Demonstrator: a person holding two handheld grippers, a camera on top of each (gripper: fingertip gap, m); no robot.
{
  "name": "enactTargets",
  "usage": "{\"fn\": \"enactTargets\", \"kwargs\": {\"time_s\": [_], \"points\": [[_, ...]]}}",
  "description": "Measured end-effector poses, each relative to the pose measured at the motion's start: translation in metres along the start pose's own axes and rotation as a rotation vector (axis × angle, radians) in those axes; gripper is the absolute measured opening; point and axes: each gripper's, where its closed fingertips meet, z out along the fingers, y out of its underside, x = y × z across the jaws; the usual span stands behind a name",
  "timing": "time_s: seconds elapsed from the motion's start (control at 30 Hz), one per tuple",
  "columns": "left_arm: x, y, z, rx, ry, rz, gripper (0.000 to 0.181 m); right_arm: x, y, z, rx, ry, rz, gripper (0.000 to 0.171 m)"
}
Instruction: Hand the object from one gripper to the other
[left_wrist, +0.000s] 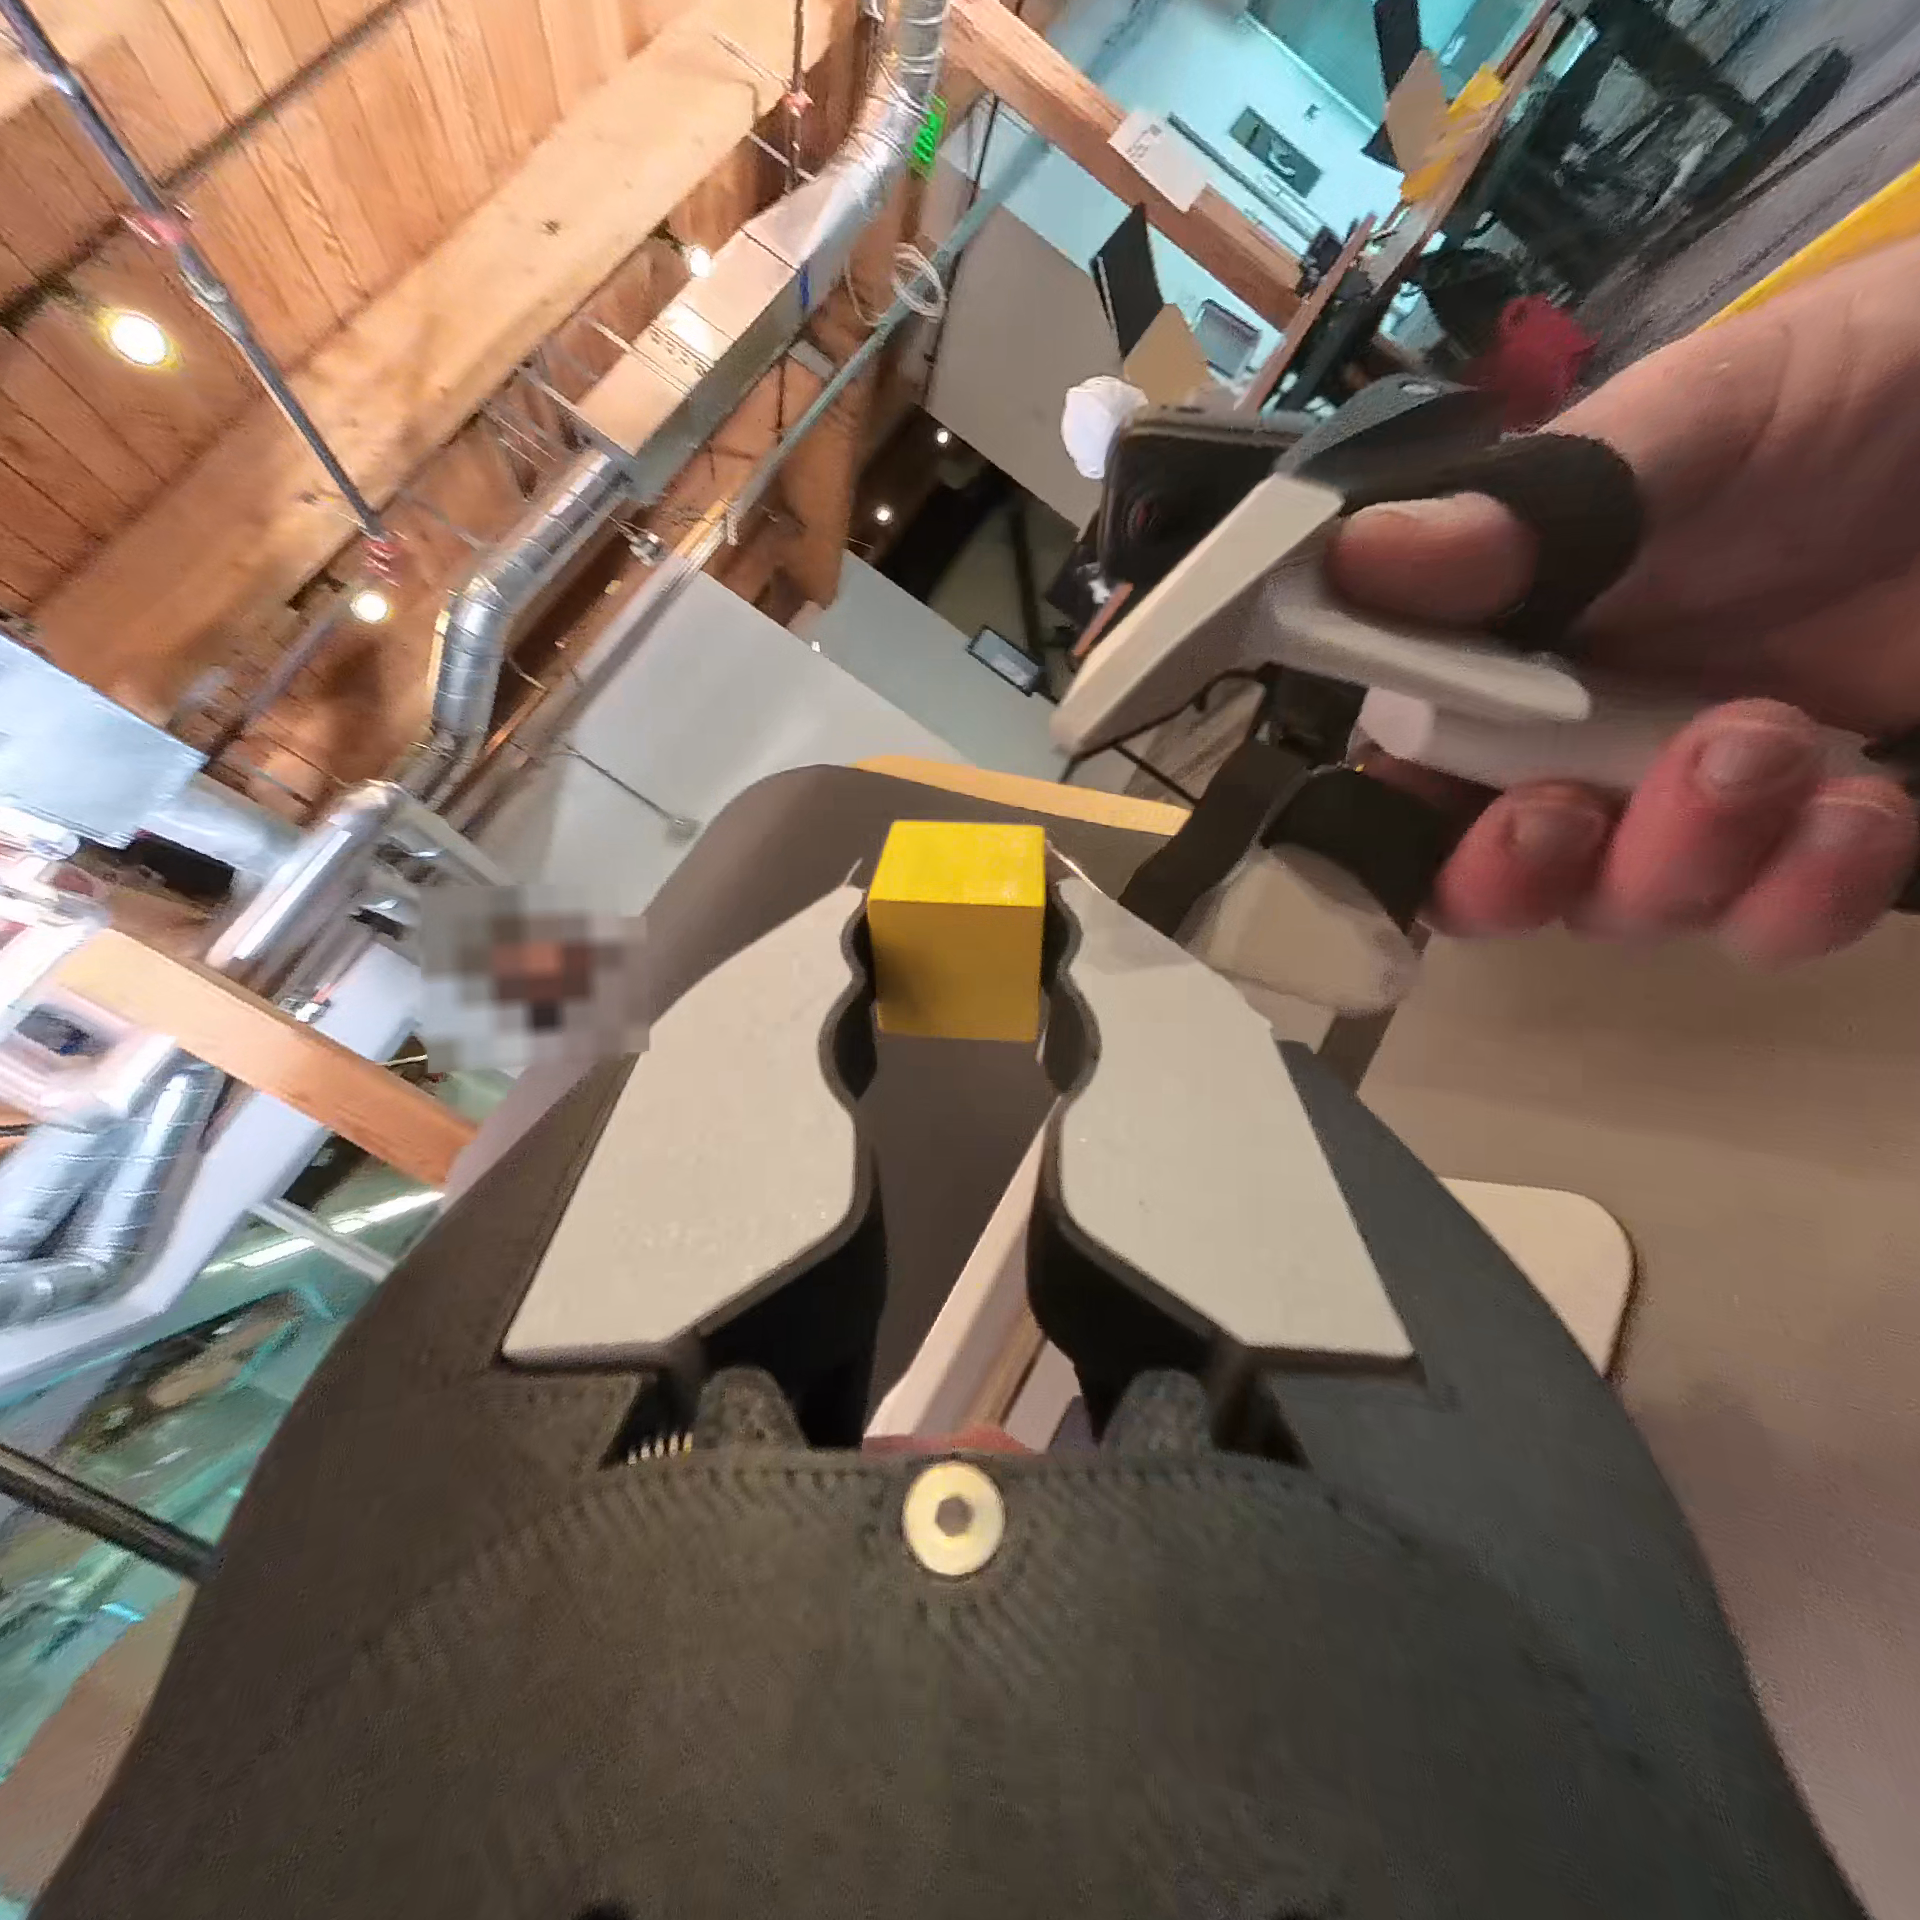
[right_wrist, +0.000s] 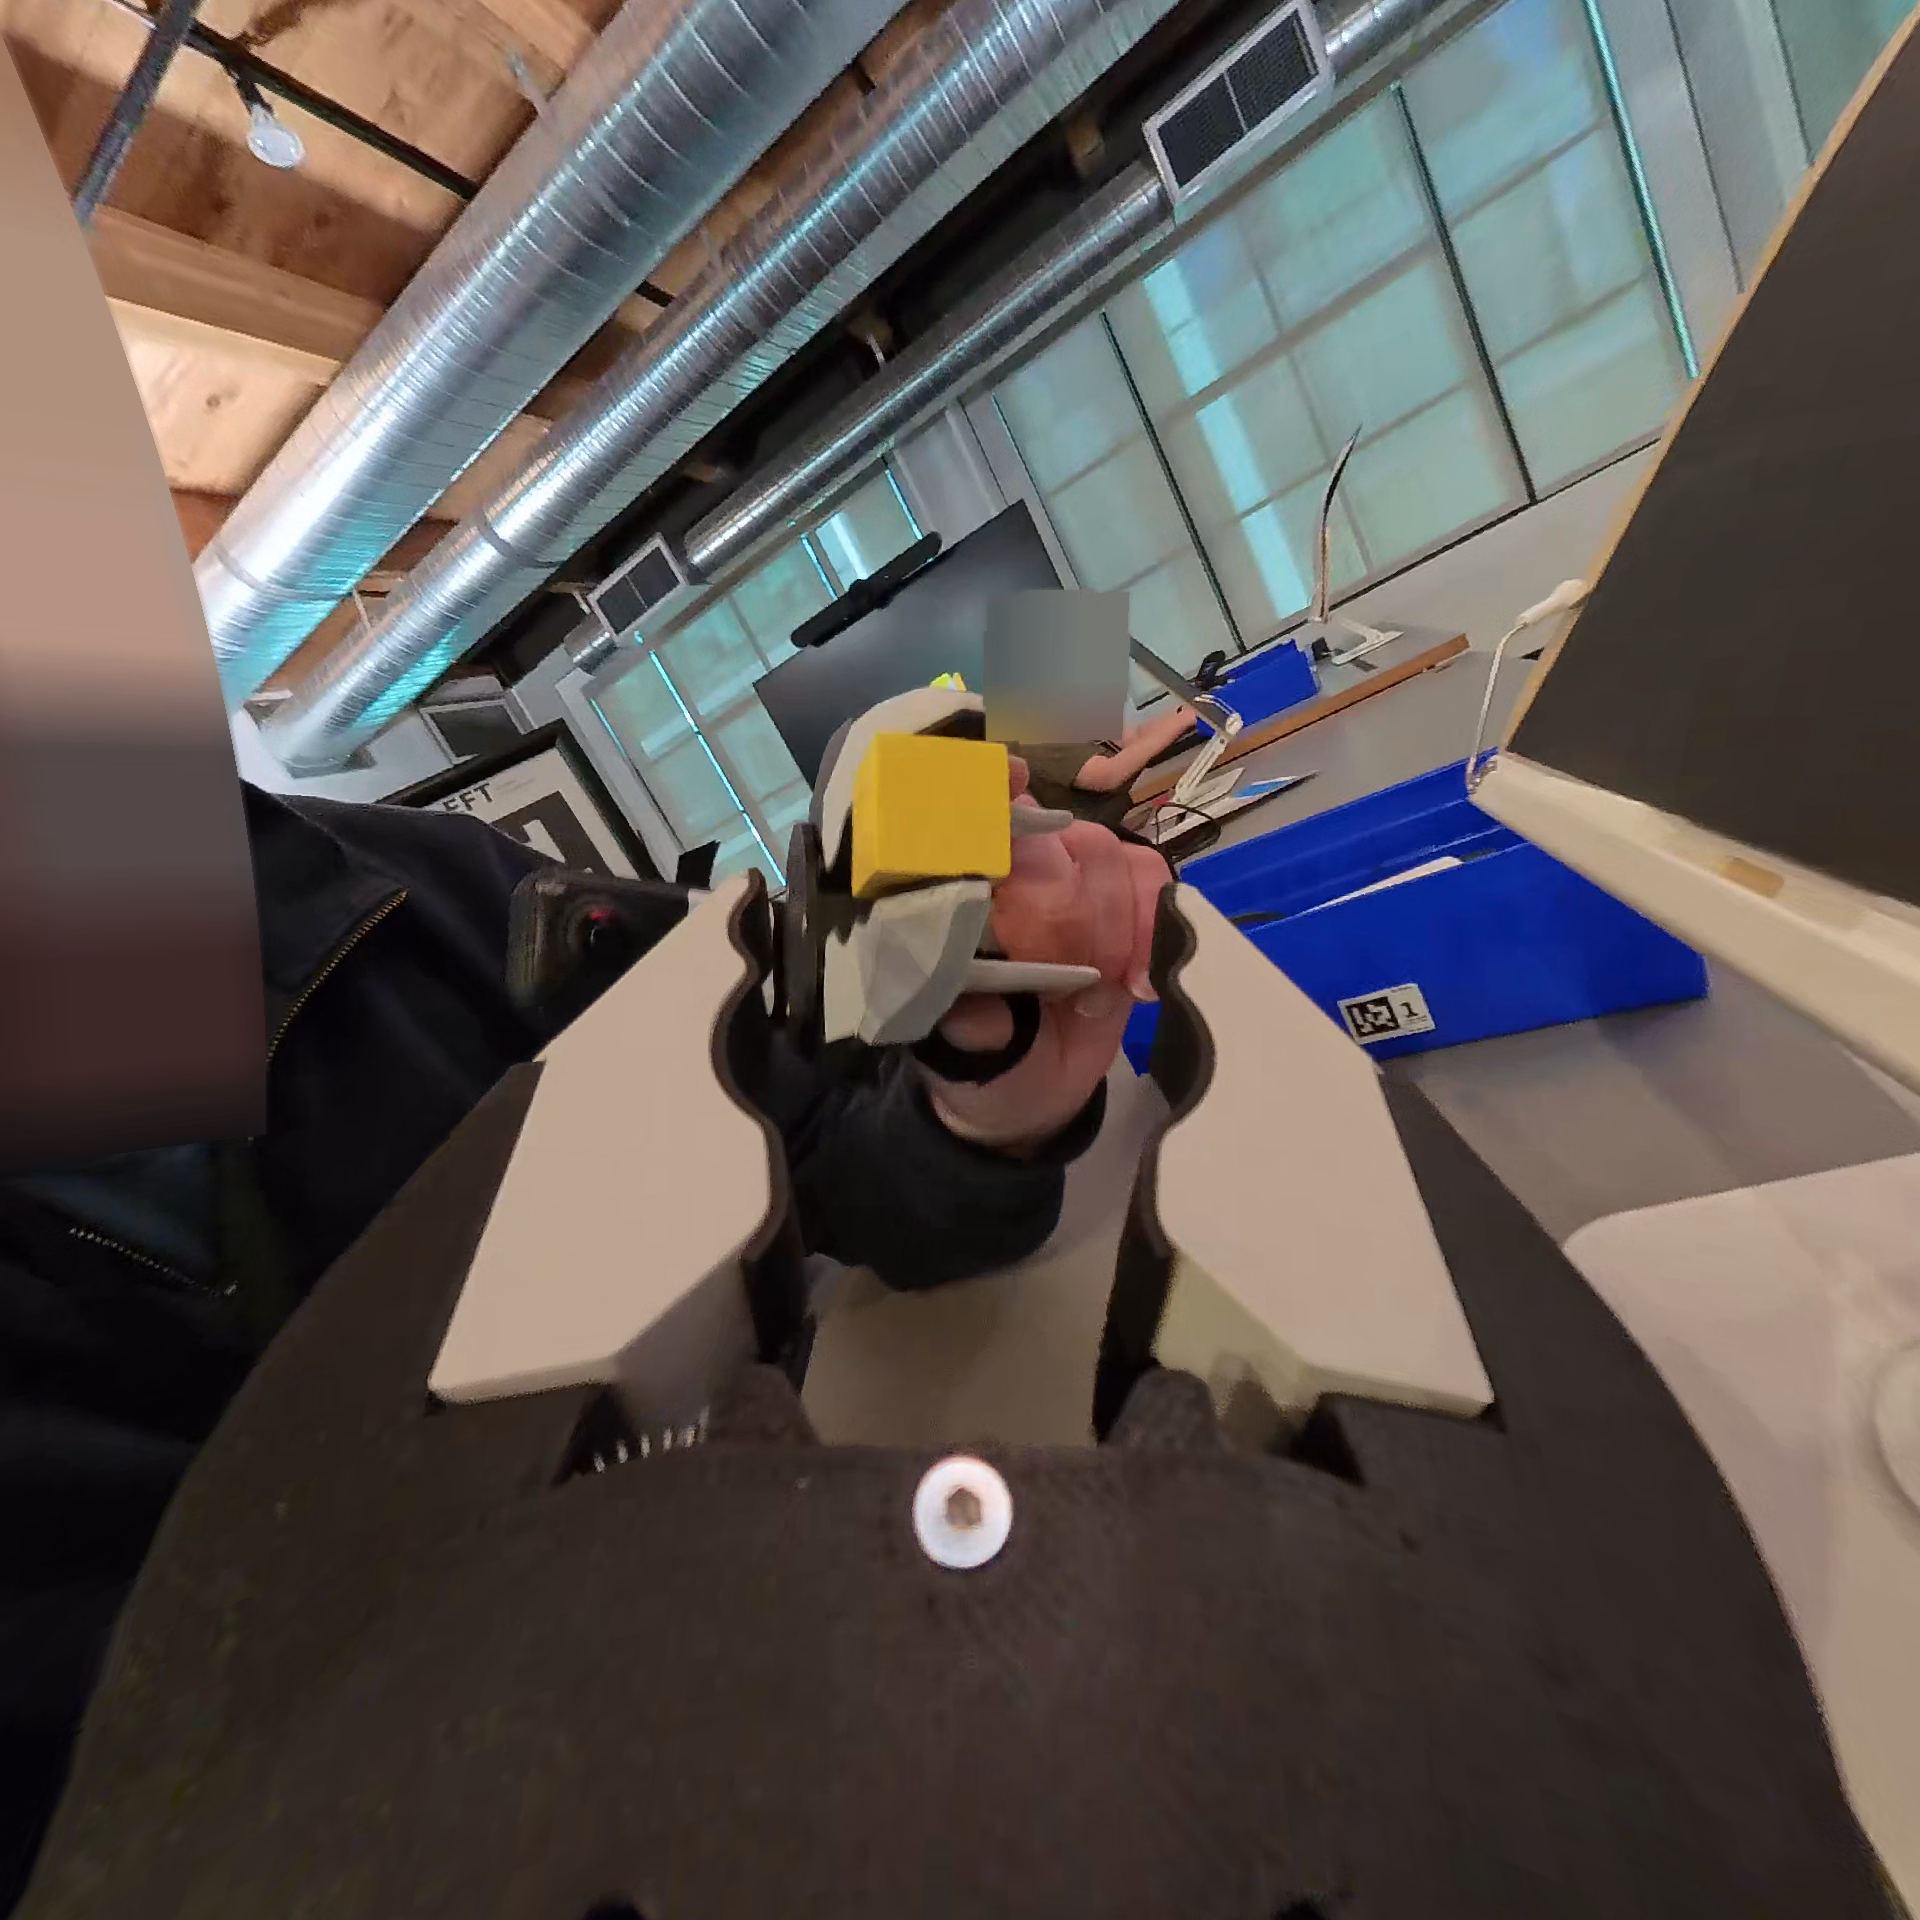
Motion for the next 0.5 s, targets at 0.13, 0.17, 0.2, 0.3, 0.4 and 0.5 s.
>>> {"fn": "enactTargets", "kwargs": {"time_s": [0.13, 0.17, 0.2, 0.3, 0.4, 0.5], "points": [[0.004, -0.006, -0.001, 0.031, -0.077, 0.04, 0.029, -0.003, -0.002, 0.009, 0.059, -0.067, 0.033, 0.054], [0.002, -0.008, -0.002, 0.036, -0.104, 0.047, 0.029, -0.007, -0.004, 0.01, 0.079, -0.101, 0.04, 0.045], [0.002, -0.008, -0.002, 0.035, -0.118, 0.055, 0.029, -0.011, -0.005, 0.01, 0.094, -0.135, 0.042, 0.036], [0.002, -0.006, -0.002, 0.039, -0.126, 0.05, 0.029, -0.013, -0.005, 0.011, 0.102, -0.135, 0.008, 0.026], [0.002, -0.005, -0.002, 0.052, -0.107, 0.041, 0.029, -0.011, -0.004, 0.011, 0.075, -0.096, -0.032, 0.025], [0.015, -0.008, -0.003, 0.111, 0.028, 0.022, 0.041, -0.008, 0.0, 0.006, 0.01, -0.045, -0.054, 0.025]]}}
